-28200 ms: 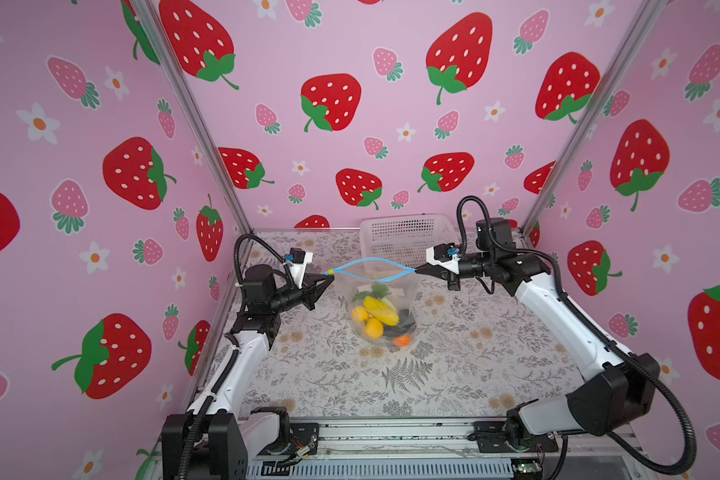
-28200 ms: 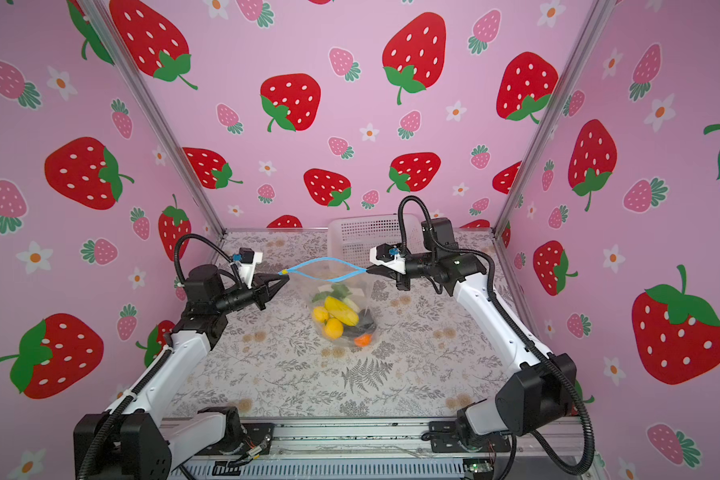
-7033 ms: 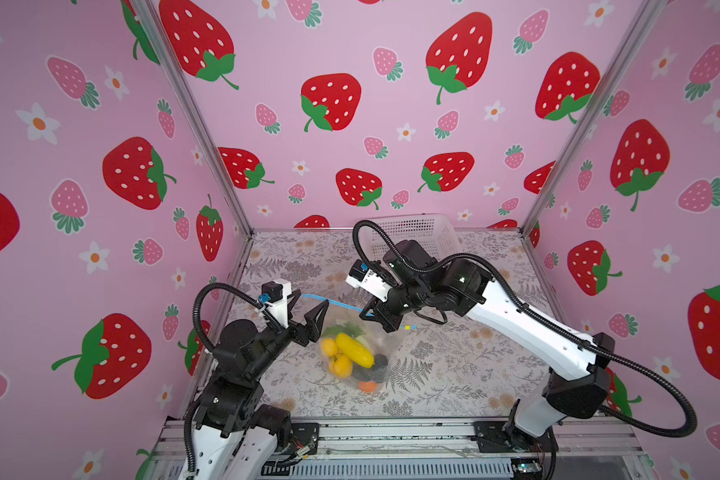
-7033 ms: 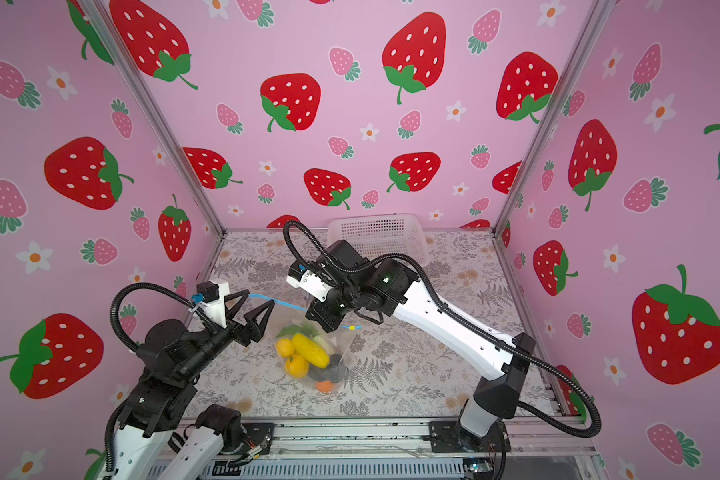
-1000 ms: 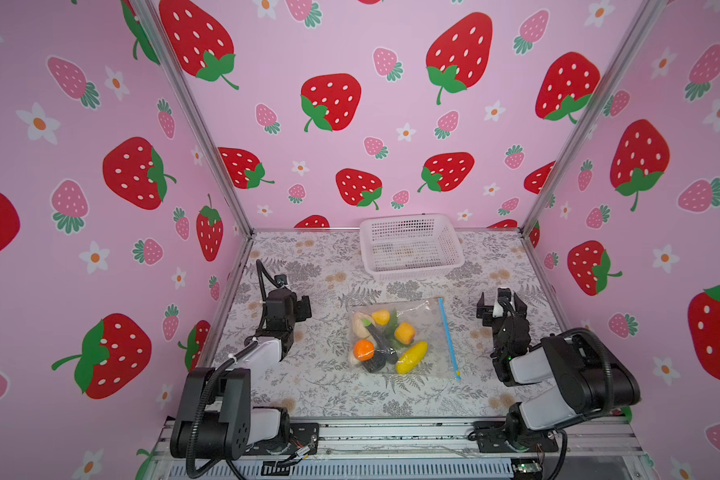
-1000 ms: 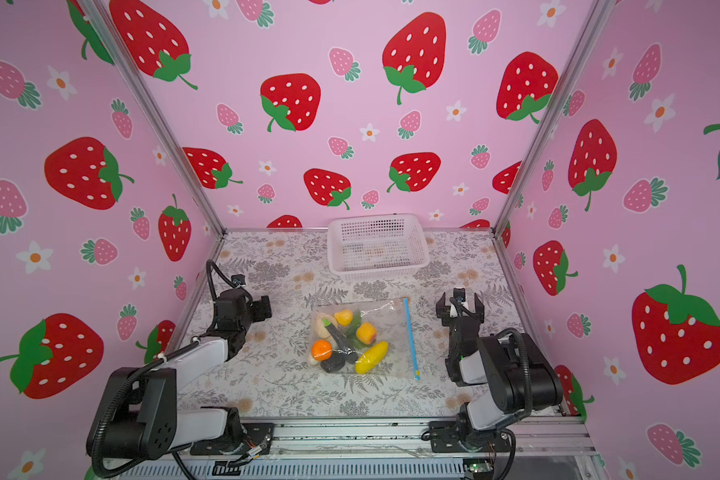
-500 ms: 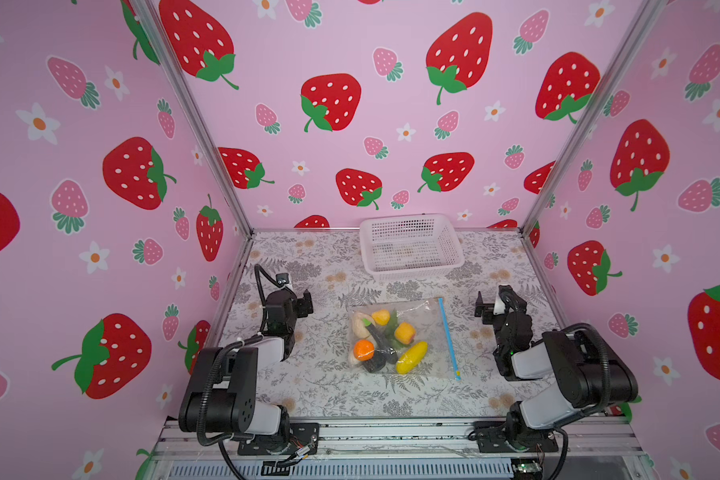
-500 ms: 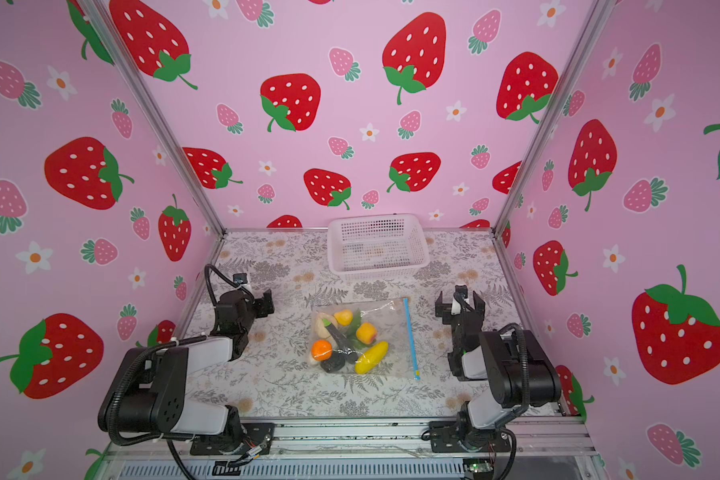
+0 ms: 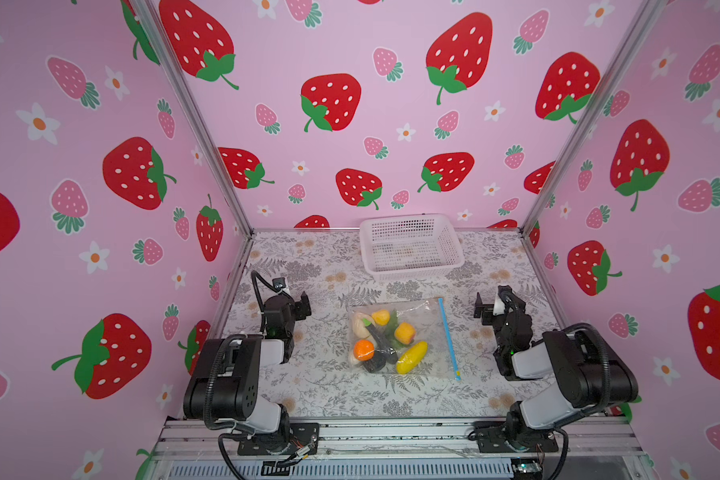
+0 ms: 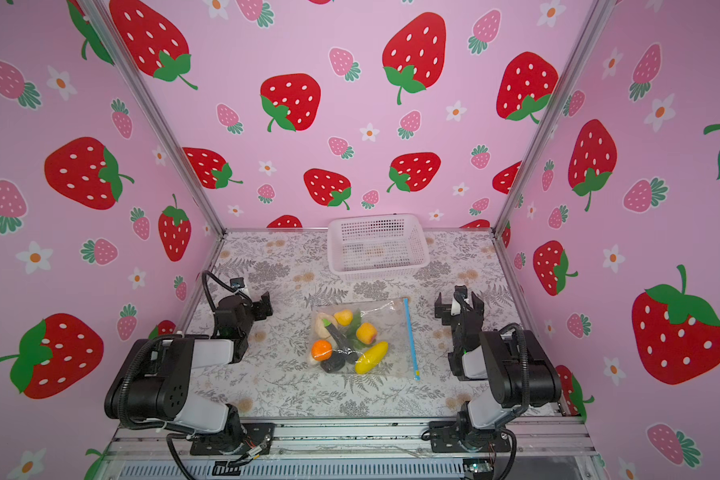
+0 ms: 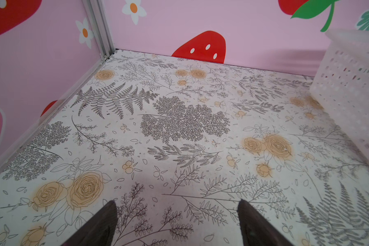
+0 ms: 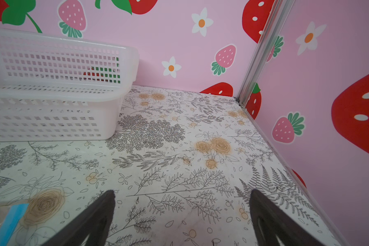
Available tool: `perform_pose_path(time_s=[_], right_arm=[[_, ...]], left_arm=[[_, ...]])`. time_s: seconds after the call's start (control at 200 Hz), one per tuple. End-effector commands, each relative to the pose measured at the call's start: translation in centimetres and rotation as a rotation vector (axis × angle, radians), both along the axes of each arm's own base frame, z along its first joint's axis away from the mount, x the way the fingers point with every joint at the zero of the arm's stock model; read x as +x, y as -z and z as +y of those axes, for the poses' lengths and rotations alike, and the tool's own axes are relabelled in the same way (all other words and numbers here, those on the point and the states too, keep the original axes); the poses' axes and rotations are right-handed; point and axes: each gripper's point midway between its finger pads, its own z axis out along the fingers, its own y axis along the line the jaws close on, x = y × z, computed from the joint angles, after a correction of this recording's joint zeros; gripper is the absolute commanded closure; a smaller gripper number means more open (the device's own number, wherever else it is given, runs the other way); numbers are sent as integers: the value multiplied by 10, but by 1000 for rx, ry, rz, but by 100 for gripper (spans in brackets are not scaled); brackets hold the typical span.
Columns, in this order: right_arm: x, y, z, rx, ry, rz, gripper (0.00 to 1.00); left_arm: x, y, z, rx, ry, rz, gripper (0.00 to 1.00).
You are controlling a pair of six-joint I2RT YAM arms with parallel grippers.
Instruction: Place the food in the zip-top bag and seal the zipper
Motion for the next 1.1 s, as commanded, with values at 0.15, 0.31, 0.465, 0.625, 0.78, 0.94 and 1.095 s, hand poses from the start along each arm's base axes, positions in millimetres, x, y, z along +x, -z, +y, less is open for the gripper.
perform_pose_path(time_s=[0.15,0.31,0.465,0.625,0.78,0.94,1.095], right_arm=[[10,-8,3,4,-21,-11,1],[15,-4,3,11,-27,11,1],[18,-3,0,21,-17,23,1],[17,-4,0,21,-18,21,1],[17,-3,0,21,-18,21,1],[17,-3,0,19,-17,21,1],[17,-3,0,19,-18,23,1]], left_arm=[[8,-5,3,-6,-10,-10,9],[9,-5,2,-6,-9,-8,5],[11,-4,1,2,-5,4,1],[12,-2,-1,21,-2,21,1],[13,-2,-2,30,-2,25,1],[14,-2,-3,35,-1,26,1],[14,-1,-3,34,-2,30,1]])
